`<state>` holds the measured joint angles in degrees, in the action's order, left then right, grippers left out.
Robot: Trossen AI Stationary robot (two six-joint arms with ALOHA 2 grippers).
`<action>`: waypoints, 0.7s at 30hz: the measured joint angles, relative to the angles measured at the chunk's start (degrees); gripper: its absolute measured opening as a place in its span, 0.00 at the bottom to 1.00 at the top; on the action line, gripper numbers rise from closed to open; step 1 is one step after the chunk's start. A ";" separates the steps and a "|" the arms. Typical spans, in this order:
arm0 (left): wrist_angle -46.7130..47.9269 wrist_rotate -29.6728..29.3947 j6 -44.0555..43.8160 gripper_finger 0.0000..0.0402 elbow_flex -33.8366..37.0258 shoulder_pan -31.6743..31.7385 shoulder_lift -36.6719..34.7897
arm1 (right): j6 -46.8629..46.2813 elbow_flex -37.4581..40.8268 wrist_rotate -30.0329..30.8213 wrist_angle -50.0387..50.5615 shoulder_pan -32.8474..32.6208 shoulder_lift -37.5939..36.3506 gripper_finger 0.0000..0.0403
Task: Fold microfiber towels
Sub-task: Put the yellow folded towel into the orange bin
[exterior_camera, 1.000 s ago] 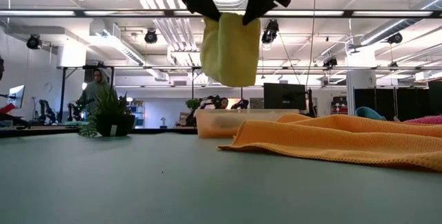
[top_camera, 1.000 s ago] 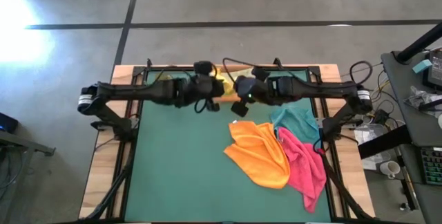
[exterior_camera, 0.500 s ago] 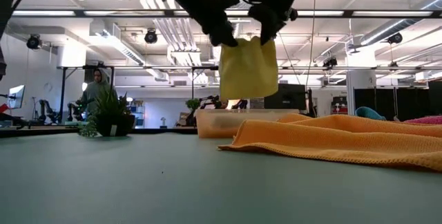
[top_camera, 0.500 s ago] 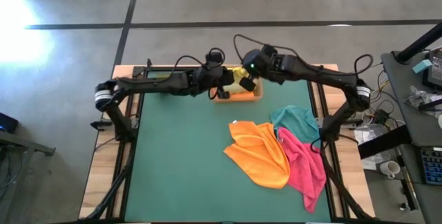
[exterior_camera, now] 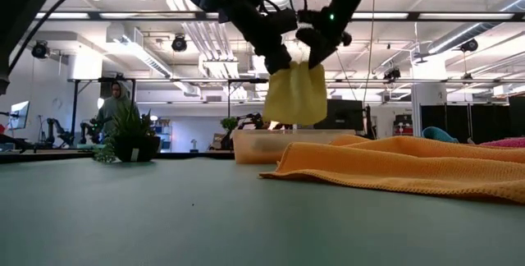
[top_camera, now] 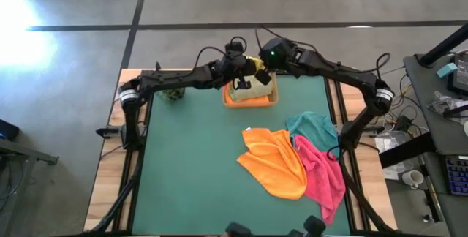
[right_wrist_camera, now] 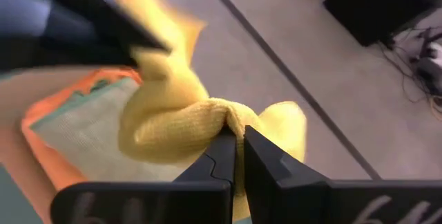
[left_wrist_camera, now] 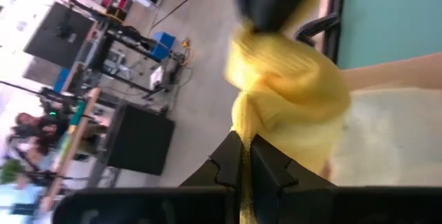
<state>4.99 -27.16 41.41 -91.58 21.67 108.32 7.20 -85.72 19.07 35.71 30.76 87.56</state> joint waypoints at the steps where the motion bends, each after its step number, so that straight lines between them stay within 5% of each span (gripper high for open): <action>1: 0.02 -0.55 1.07 0.00 -0.36 0.14 0.18 | 0.20 1.06 -0.09 -1.14 0.28 0.31 0.02; 21: 6.24 2.08 1.57 0.00 -0.40 4.56 0.25 | 7.80 0.18 1.97 -6.94 3.73 3.99 0.02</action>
<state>11.23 -25.08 42.98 -91.98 26.23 108.58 15.00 -85.55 21.04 28.77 34.49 91.55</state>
